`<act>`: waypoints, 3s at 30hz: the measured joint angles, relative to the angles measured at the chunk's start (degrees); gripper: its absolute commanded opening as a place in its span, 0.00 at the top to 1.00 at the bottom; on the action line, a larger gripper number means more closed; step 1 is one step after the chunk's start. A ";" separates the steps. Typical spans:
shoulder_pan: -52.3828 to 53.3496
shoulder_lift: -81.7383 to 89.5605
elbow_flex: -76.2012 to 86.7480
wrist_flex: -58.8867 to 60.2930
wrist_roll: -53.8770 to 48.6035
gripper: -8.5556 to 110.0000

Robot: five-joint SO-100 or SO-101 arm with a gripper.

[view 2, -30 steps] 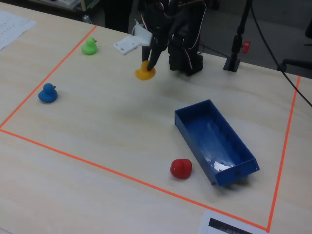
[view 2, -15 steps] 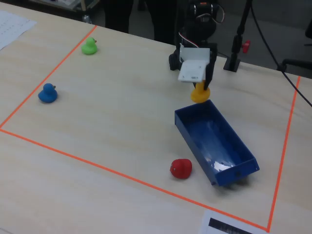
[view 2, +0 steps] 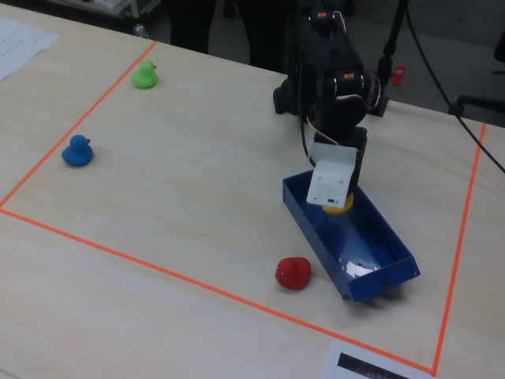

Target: Grasp yellow duck and put it into box.

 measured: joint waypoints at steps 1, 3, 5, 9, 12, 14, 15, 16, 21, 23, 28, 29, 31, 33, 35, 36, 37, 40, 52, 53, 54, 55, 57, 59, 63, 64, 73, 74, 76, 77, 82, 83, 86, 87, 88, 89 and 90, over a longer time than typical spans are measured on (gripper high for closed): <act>0.00 -0.44 -0.09 -0.53 0.00 0.83; 0.18 -0.53 -0.09 -1.14 0.00 0.82; 0.79 -0.44 -0.18 -1.32 0.00 0.82; 3.08 -0.09 -0.18 -1.32 -0.79 0.81; 4.92 1.93 -0.18 -1.32 -2.55 0.79; 5.89 3.78 -0.18 -1.32 -3.60 0.77; 6.24 4.48 -0.18 -1.32 -4.13 0.75; 6.68 5.45 -0.18 -1.32 -4.48 0.75; 8.26 9.58 2.90 -1.32 -6.24 0.77; 8.61 10.90 4.22 -1.32 -6.68 0.82; 12.74 19.25 10.37 -2.64 -9.32 0.93; 14.24 21.97 12.74 -3.60 -10.20 0.93; 17.93 28.21 18.11 -6.50 -11.51 0.93; 22.06 34.72 23.99 -9.23 -12.39 0.93; 25.66 41.22 30.50 -10.81 -13.80 0.93; 26.89 44.56 33.93 -11.16 -14.59 0.93; 27.86 47.90 37.79 -11.51 -15.21 0.93; 28.92 57.30 49.83 -11.43 -16.08 0.93; 27.60 90.35 84.55 -1.32 -17.14 0.93; 27.51 91.93 85.87 -1.05 -17.14 0.93; 27.42 93.25 87.01 -0.79 -17.14 0.93; 27.42 94.75 88.24 -0.62 -17.14 0.93; 27.42 97.21 90.53 0.00 -17.23 0.93; 27.42 98.09 92.20 0.70 -17.58 0.93; 27.42 101.78 95.01 2.46 -19.07 0.93; 27.42 102.66 95.71 2.99 -19.51 0.93; 26.19 108.54 96.68 6.86 -21.09 0.93; 26.02 108.54 96.68 6.86 -21.09 0.93; 25.93 108.54 96.68 6.86 -21.09 0.93; 25.93 108.54 96.68 6.86 -21.09 0.93; 25.93 108.54 96.68 6.86 -21.09 0.93; 25.93 108.54 96.68 6.86 -21.09 0.93; 25.93 108.54 96.68 6.86 -21.09 0.93; 25.93 108.54 96.68 6.86 -21.09 0.93; 25.93 108.54 96.68 6.86 -21.09 0.93; 25.93 108.54 96.68 6.86 -21.09 0.93; 25.93 108.54 96.68 6.86 -21.09 0.93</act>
